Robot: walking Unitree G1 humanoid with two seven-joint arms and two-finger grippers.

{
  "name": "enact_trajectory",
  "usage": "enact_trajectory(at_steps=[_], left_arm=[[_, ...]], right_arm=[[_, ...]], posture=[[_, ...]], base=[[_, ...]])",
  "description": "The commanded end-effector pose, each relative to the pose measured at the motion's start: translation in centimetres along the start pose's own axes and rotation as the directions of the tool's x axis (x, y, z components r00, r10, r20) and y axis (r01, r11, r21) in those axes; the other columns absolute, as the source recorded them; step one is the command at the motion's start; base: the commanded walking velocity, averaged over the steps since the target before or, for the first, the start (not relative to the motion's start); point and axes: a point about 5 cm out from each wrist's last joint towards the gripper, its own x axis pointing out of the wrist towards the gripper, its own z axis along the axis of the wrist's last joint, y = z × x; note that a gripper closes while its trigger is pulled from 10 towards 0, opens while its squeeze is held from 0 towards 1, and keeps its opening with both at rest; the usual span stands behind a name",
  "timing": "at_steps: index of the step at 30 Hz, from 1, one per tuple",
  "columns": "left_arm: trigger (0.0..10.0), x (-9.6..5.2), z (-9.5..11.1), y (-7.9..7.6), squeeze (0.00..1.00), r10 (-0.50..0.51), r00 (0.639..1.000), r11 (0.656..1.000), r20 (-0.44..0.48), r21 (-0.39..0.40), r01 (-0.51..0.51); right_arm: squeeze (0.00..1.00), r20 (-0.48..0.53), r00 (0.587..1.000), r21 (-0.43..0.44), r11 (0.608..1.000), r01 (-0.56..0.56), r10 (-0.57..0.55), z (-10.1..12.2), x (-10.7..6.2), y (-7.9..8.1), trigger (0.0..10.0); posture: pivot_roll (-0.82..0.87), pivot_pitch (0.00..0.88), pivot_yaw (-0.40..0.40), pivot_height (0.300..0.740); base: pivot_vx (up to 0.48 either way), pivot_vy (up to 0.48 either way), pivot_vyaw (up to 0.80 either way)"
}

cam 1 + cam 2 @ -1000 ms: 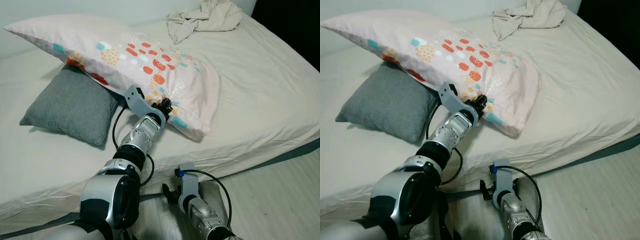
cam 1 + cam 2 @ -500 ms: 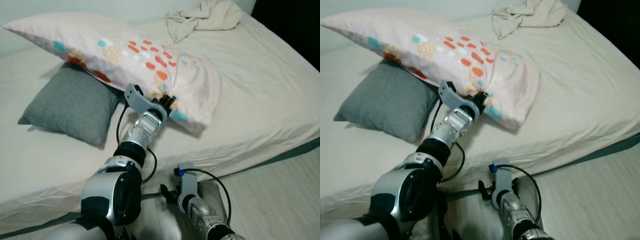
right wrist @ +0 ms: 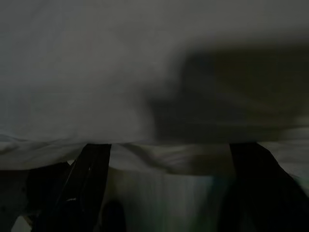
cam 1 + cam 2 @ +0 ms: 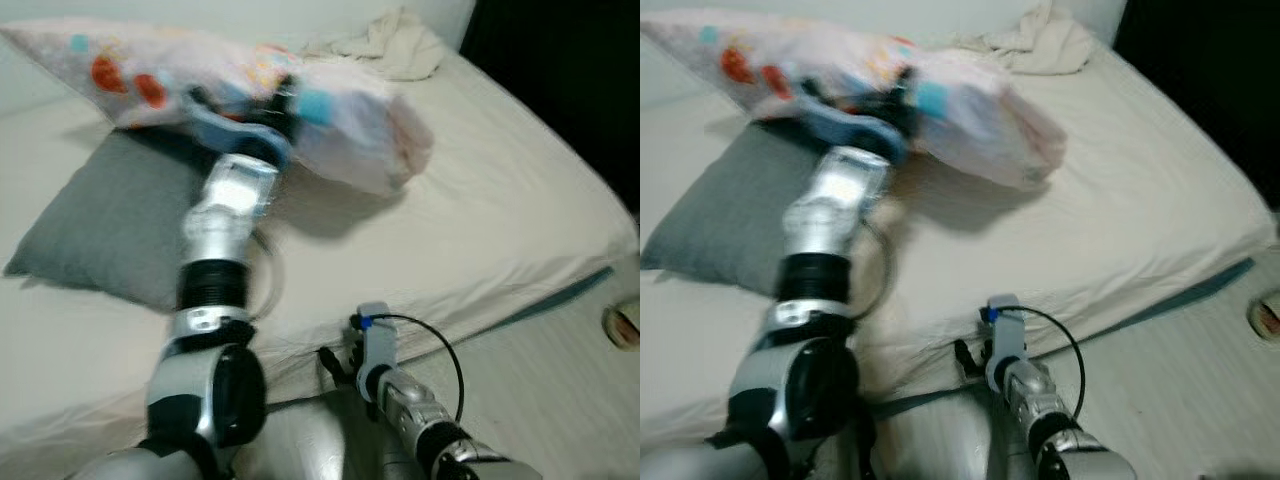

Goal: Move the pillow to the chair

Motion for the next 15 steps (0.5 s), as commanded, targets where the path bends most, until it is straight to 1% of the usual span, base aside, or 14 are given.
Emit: enact_trajectory(at_steps=[1, 2, 3, 5, 6, 7, 8, 9, 10, 11, 12, 13, 14, 15], left_arm=[[0.0, -1.0, 2.5, -0.6, 0.00, -0.040, 0.997, 0.997, 0.063, 0.062, 0.036], [0.0, -1.4, 3.1, -0.3, 0.00, -0.030, 0.997, 0.996, 0.074, 0.092, 0.023], [0.0, -1.4, 3.1, -0.3, 0.00, -0.030, 0.997, 0.996, 0.074, 0.092, 0.023], [0.0, -2.3, 3.7, 0.6, 0.00, -0.002, 0.997, 0.985, 0.080, 0.173, -0.012], [0.0, -2.3, 3.7, 0.6, 0.00, -0.002, 0.997, 0.985, 0.080, 0.173, -0.012], [0.0, -2.7, 3.8, 1.0, 0.00, 0.015, 0.997, 0.972, 0.078, 0.234, -0.033], [0.0, -2.7, 3.8, 1.0, 0.00, 0.015, 0.997, 0.972, 0.078, 0.234, -0.033], [0.0, -3.4, 3.8, 1.7, 0.00, 0.049, 0.996, 0.944, 0.070, 0.323, -0.069], [0.0, -3.4, 3.8, 1.7, 0.00, 0.049, 0.996, 0.944, 0.070, 0.323, -0.069], [10.0, -3.9, 3.7, 2.4, 0.00, 0.090, 0.994, 0.915, 0.061, 0.390, -0.106], [10.0, -3.9, 3.7, 2.4, 0.00, 0.090, 0.994, 0.915, 0.061, 0.390, -0.106], [10.0, -5.0, 3.4, 4.6, 0.00, 0.213, 0.976, 0.848, 0.054, 0.486, -0.212], [10.0, -5.0, 3.4, 4.6, 0.00, 0.213, 0.976, 0.848, 0.054, 0.486, -0.212], [10.0, -6.1, 3.1, 6.4, 0.00, 0.296, 0.953, 0.803, 0.061, 0.524, -0.283]], right_arm=[[0.00, 0.000, 1.000, 0.016, 1.000, -0.003, 0.003, 0.1, 0.0, 0.0, 10.0], [0.00, -0.002, 1.000, 0.015, 1.000, -0.004, 0.004, 0.1, 0.0, 0.0, 10.0], [0.00, -0.002, 1.000, 0.015, 1.000, -0.004, 0.004, 0.1, 0.0, 0.0, 10.0], [0.00, -0.008, 1.000, 0.010, 1.000, -0.007, 0.007, 0.0, 0.0, 0.1, 10.0], [0.00, -0.008, 1.000, 0.010, 1.000, -0.007, 0.007, 0.0, 0.0, 0.1, 10.0], [0.00, -0.010, 1.000, 0.009, 1.000, -0.008, 0.008, 0.0, 0.1, 0.1, 10.0], [0.00, -0.010, 1.000, 0.009, 1.000, -0.008, 0.008, 0.0, 0.1, 0.1, 10.0], [0.00, -0.012, 1.000, 0.007, 1.000, -0.009, 0.009, 0.0, 0.1, 0.2, 10.0], [0.00, -0.012, 1.000, 0.007, 1.000, -0.009, 0.009, 0.0, 0.1, 0.2, 10.0], [0.00, -0.013, 1.000, 0.005, 1.000, -0.011, 0.012, 0.1, 0.1, 0.2, 10.0], [0.00, -0.013, 1.000, 0.005, 1.000, -0.011, 0.012, 0.1, 0.1, 0.2, 10.0], [0.00, -0.016, 1.000, -0.004, 1.000, -0.015, 0.015, 0.1, 0.1, 0.3, 10.0], [0.00, -0.016, 1.000, -0.004, 1.000, -0.015, 0.015, 0.1, 0.1, 0.3, 10.0], [0.00, -0.031, 0.999, -0.033, 0.999, 0.006, -0.007, -0.1, 0.1, 0.1, 10.0]], posture=[[-0.11, 0.118, 0.002, 0.612], [-0.11, 0.116, 0.000, 0.617], [-0.11, 0.116, 0.000, 0.617], [-0.10, 0.104, -0.009, 0.627], [-0.10, 0.104, -0.009, 0.627], [-0.10, 0.102, -0.011, 0.632], [-0.10, 0.102, -0.011, 0.632], [-0.09, 0.094, -0.018, 0.642], [-0.09, 0.094, -0.018, 0.642], [-0.09, 0.093, -0.020, 0.647], [-0.09, 0.093, -0.020, 0.647], [-0.07, 0.090, -0.036, 0.657], [-0.07, 0.090, -0.036, 0.657], [-0.07, 0.089, -0.041, 0.666]], base=[[0.000, 0.000, 0.00], [0.000, 0.000, 0.00], [0.000, 0.000, 0.00], [0.000, 0.000, 0.00], [0.000, 0.000, 0.00], [0.000, 0.000, 0.00], [0.000, 0.000, 0.00], [0.000, 0.000, 0.00], [0.000, 0.000, 0.00], [0.000, 0.000, 0.00], [0.000, 0.000, 0.00], [0.000, 0.000, 0.00], [0.000, 0.000, 0.00], [0.000, 0.000, 0.00]])
